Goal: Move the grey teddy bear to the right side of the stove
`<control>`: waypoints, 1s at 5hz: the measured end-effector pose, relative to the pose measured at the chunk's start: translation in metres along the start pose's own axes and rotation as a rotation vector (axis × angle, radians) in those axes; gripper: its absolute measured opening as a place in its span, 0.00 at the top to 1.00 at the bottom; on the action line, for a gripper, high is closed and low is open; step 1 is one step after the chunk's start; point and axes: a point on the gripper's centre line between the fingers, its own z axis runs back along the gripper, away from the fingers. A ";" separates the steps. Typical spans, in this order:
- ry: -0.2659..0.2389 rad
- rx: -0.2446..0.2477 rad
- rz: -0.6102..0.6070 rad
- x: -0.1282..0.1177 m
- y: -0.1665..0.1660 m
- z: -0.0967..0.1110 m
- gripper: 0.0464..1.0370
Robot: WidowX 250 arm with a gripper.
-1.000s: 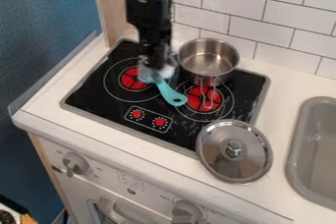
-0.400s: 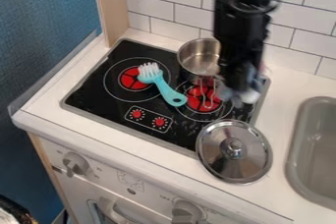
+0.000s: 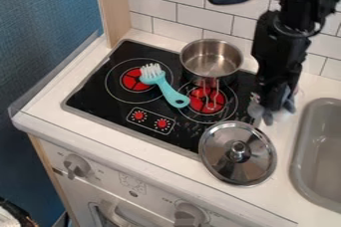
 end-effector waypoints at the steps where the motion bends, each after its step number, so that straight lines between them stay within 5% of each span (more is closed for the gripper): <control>1: -0.009 0.019 0.008 0.000 -0.005 -0.012 0.73; 3: -0.015 0.050 0.044 0.016 -0.009 -0.022 0.66; 5: -0.030 0.076 0.048 0.018 -0.003 -0.024 0.07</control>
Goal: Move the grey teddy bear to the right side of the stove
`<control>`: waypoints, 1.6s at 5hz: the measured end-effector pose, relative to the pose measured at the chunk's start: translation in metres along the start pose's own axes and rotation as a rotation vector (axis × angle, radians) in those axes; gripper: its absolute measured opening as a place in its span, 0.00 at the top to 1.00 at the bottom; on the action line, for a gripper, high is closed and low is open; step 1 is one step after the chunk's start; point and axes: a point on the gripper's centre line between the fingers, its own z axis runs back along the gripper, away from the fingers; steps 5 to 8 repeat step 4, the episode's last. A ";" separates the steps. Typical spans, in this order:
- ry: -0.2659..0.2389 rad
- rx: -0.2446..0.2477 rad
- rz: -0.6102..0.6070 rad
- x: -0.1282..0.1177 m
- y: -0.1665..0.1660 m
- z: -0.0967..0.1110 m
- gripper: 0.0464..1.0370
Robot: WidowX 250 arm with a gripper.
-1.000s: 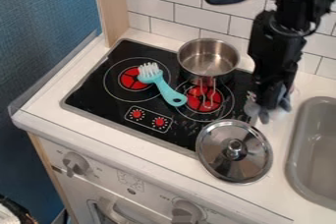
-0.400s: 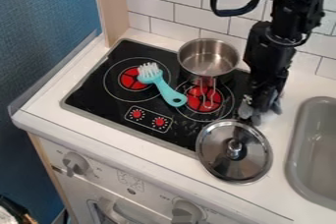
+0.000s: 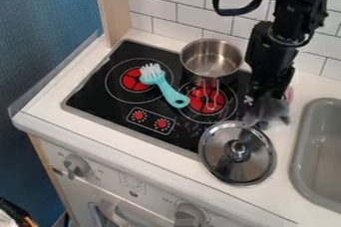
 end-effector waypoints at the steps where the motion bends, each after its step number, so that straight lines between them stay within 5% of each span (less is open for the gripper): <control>1: 0.003 -0.021 0.005 0.001 0.001 0.010 0.03; 2: 0.020 0.003 0.025 0.003 0.006 0.015 0.04; 4: 0.047 -0.081 0.064 0.017 0.008 0.059 0.04; 8: 0.047 -0.081 0.064 0.017 0.008 0.059 0.04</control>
